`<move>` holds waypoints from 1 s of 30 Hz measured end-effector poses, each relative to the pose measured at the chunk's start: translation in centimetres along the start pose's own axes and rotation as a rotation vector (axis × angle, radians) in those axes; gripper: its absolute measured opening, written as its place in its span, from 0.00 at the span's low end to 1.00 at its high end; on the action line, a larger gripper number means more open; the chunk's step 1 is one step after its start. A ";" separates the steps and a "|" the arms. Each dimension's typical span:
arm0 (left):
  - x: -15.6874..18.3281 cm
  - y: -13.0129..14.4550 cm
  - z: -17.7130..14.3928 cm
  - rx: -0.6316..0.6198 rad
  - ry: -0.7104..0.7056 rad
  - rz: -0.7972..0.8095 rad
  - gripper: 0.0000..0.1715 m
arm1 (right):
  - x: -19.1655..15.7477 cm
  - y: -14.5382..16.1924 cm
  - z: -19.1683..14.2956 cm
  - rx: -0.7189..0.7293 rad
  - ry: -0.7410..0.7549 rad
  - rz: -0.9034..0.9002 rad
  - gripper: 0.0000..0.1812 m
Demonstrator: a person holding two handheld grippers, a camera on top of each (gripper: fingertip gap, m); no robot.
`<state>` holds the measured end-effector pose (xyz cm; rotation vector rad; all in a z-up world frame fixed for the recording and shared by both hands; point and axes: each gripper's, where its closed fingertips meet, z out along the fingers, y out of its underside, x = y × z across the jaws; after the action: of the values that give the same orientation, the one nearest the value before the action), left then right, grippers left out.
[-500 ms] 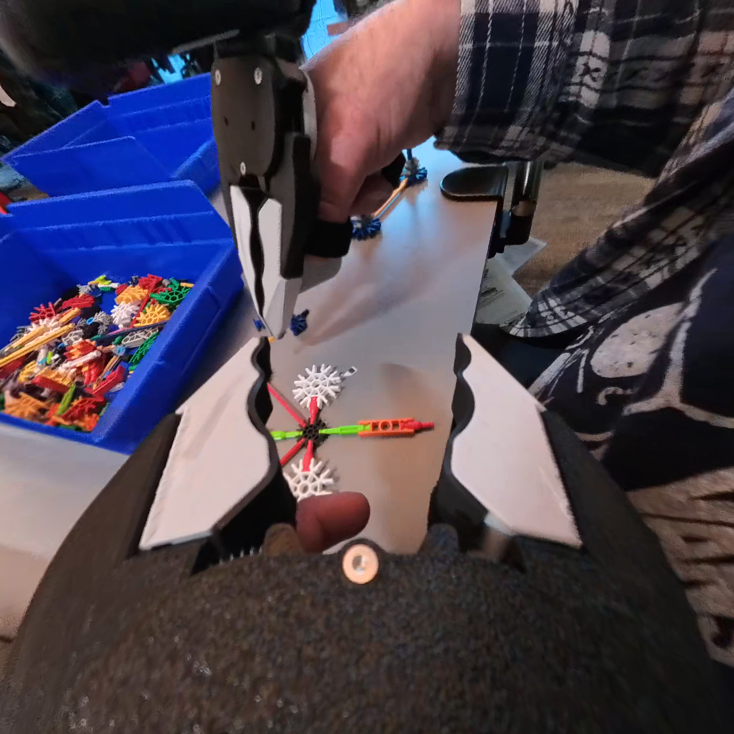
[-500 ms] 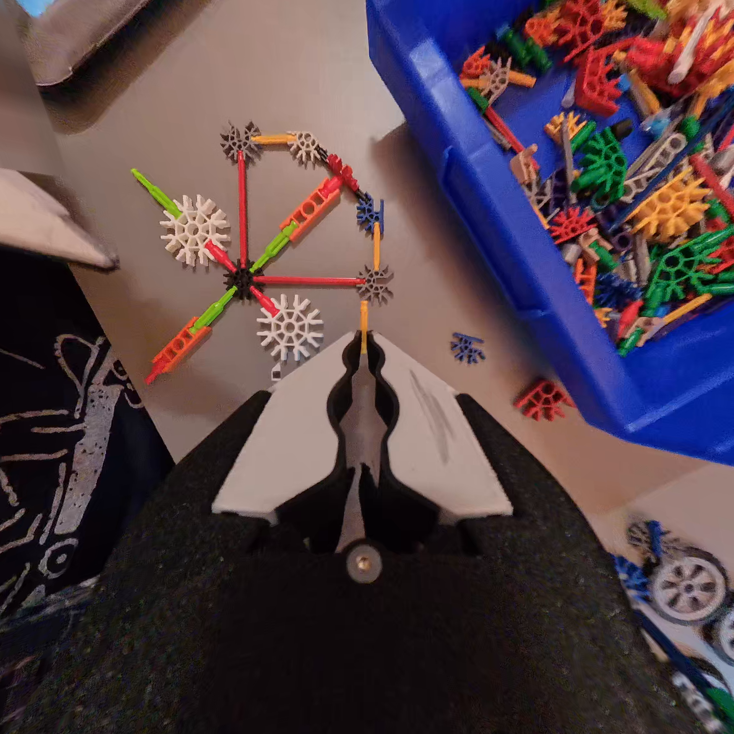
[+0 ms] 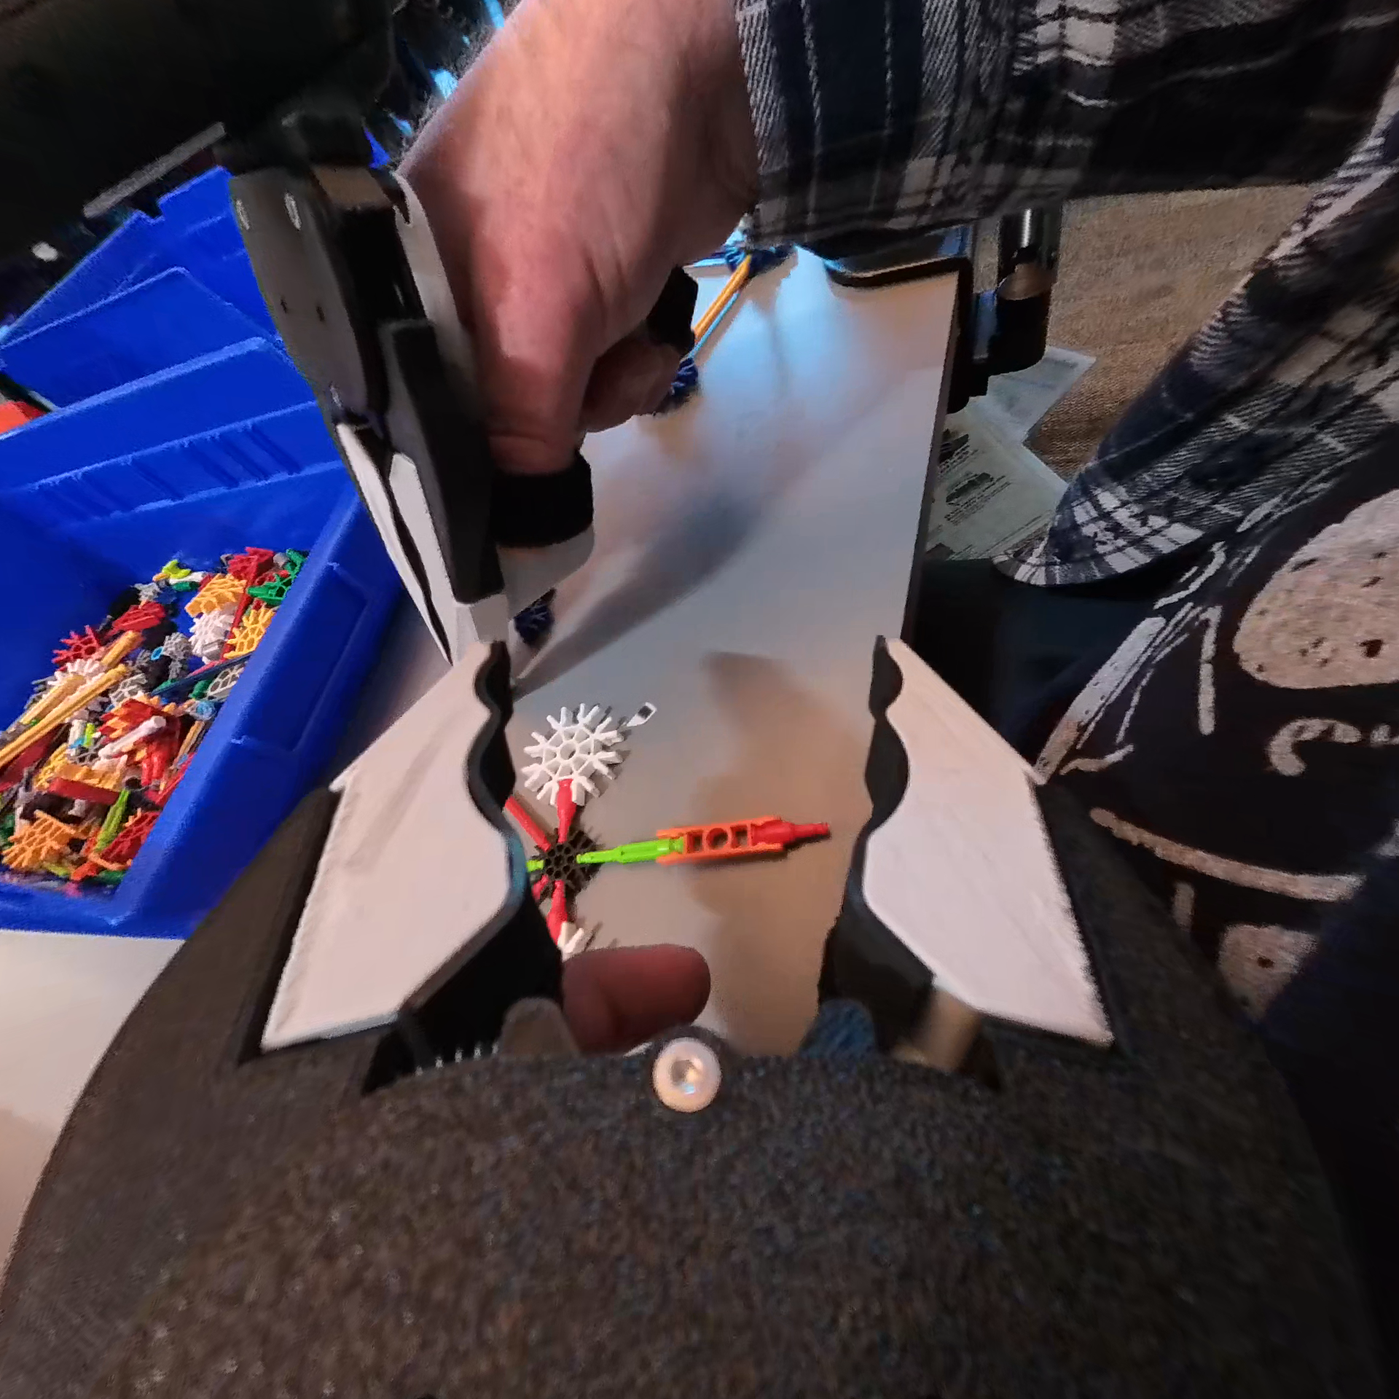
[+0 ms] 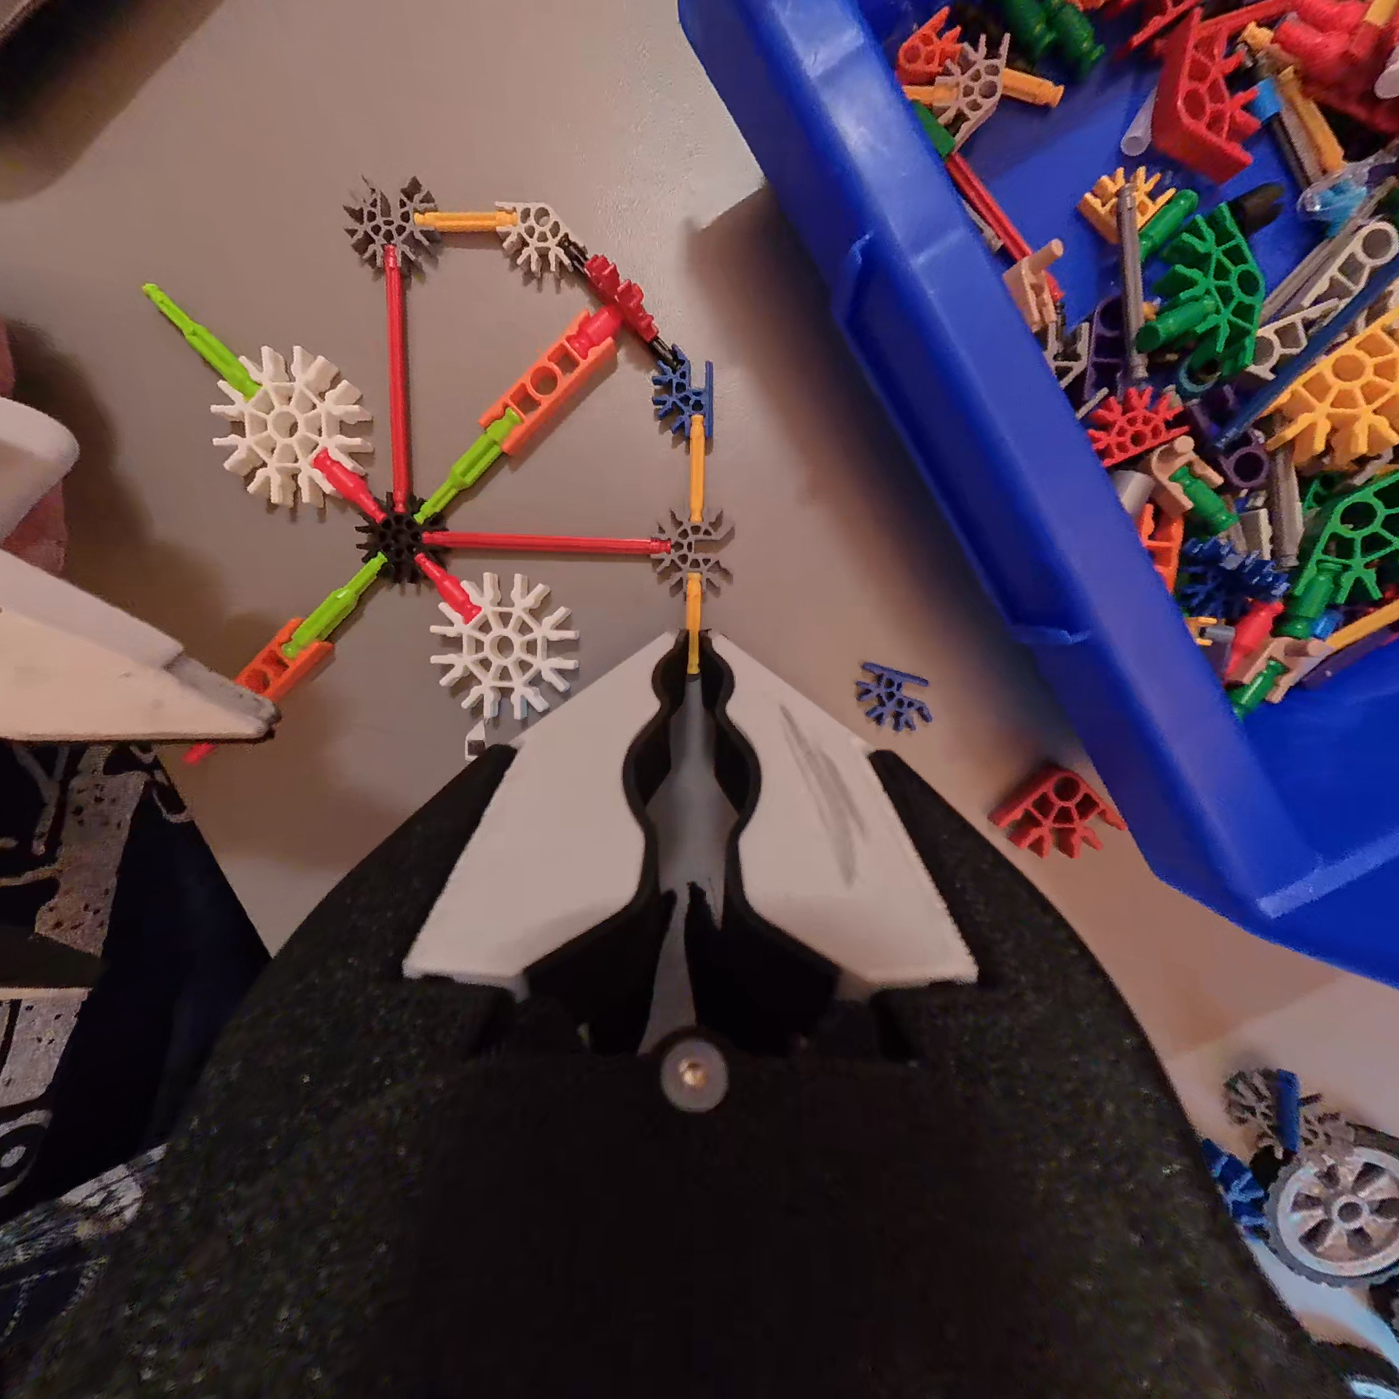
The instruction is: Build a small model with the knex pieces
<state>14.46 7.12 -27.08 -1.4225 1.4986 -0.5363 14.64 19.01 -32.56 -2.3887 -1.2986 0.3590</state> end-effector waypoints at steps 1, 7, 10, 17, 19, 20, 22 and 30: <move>0.0 0.1 0.0 -0.001 0.002 -0.001 0.55 | 0.0 0.0 0.0 -0.001 -0.003 -0.001 0.01; 0.2 0.1 0.2 0.006 0.010 -0.010 0.56 | -0.1 0.0 0.1 -0.019 -0.008 -0.017 0.03; 0.4 0.0 0.1 0.009 0.015 -0.010 0.56 | -0.3 0.0 0.0 -0.029 -0.011 -0.022 0.05; 0.7 -0.3 0.0 0.021 0.017 -0.011 0.56 | 0.0 -1.5 -1.1 0.039 0.009 -0.038 0.00; 0.8 -0.4 0.0 0.023 0.017 -0.009 0.56 | 0.0 -1.7 -0.9 0.044 0.005 -0.039 0.00; 0.9 -0.4 0.0 0.024 0.017 -0.008 0.56 | 0.0 -1.7 -0.7 0.040 0.001 -0.041 0.00; 0.9 -0.5 0.0 0.024 0.018 -0.008 0.56 | 0.0 -1.6 -0.3 0.031 -0.003 -0.047 0.00; 1.0 -0.5 0.0 0.030 0.024 -0.018 0.56 | 0.1 -1.1 0.4 -0.022 -0.020 -0.071 0.00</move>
<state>14.83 6.03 -27.03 -1.4124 1.4924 -0.5868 13.70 19.73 -32.38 -2.3556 -1.3983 0.3503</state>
